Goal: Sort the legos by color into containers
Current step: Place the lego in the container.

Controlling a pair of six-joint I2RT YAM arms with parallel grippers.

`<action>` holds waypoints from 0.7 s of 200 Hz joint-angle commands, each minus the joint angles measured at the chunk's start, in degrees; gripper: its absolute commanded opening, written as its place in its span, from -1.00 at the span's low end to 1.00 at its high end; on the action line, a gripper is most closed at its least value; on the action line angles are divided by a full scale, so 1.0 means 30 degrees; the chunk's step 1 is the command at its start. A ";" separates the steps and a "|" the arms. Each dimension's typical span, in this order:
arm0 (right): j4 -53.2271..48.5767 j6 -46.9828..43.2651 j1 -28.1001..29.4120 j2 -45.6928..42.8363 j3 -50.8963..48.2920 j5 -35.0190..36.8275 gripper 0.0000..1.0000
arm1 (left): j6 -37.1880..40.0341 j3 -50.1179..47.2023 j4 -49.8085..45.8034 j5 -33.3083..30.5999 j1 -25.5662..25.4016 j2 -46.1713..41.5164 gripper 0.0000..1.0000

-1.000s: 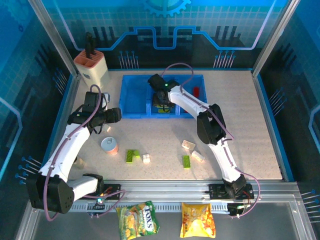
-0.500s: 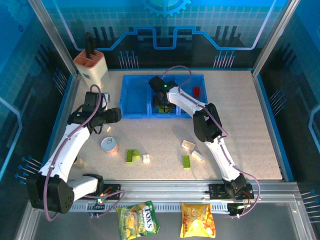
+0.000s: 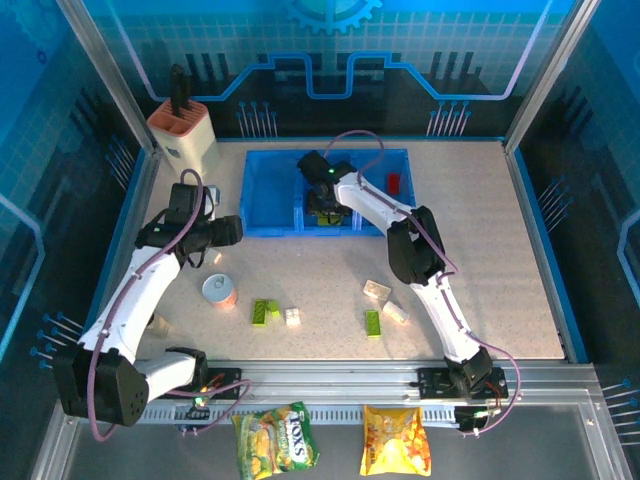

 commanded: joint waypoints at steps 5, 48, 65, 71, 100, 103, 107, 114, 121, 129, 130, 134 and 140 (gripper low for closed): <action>-0.0939 -0.0304 -0.0067 -0.2171 0.0239 0.0541 0.47 | 0.0272 -0.0100 0.0158 0.0442 0.0225 0.0140 0.48; -0.0753 -0.0436 0.0176 -0.4584 -0.1574 0.0571 0.45 | 0.0234 -0.0074 0.0144 0.0648 0.0209 0.0271 0.47; -0.0462 -0.0440 0.0264 -0.5773 -0.3014 0.0512 0.44 | 0.0231 -0.0064 0.0121 0.0714 0.0214 0.0371 0.48; -0.0302 -0.0368 0.0293 -0.6261 -0.3667 0.0481 0.44 | 0.0249 -0.0071 0.0122 0.0692 0.0222 0.0375 0.48; 0.0716 -0.0094 0.0497 -0.8642 -0.7168 0.0206 0.42 | 0.0231 -0.0071 0.0150 0.0852 0.0239 0.0530 0.48; 0.0767 -0.0046 0.0512 -0.8826 -0.7501 0.0192 0.42 | 0.0230 -0.0071 0.0125 0.0876 0.0212 0.0552 0.47; 0.0831 -0.0017 0.0548 -0.9155 -0.7922 0.0192 0.41 | 0.0227 -0.0071 0.0132 0.0899 0.0207 0.0554 0.48; 0.0855 0.0070 0.0643 -0.9676 -0.8626 0.0190 0.42 | 0.0215 -0.0071 0.0144 0.0975 0.0238 0.0615 0.48; 0.0899 0.0134 0.0707 -1.0156 -0.9297 0.0191 0.42 | 0.0200 -0.0073 0.0144 0.1032 0.0201 0.0630 0.47; 0.0928 0.0178 0.0809 -1.0689 -1.0089 0.0205 0.42 | 0.0198 -0.0071 0.0111 0.1007 0.0214 0.0692 0.47; 0.0928 0.0178 0.0804 -1.0756 -1.0156 0.0197 0.42 | 0.0199 -0.0071 0.0101 0.0996 0.0222 0.0703 0.47; 0.0929 0.0206 0.0867 -1.1000 -1.0563 0.0213 0.42 | 0.0155 -0.0071 0.0065 0.0969 0.0201 0.0711 0.47; 0.0949 0.0286 0.0934 -1.1374 -1.1166 0.0239 0.42 | 0.0139 -0.0071 0.0035 0.1005 0.0174 0.0744 0.47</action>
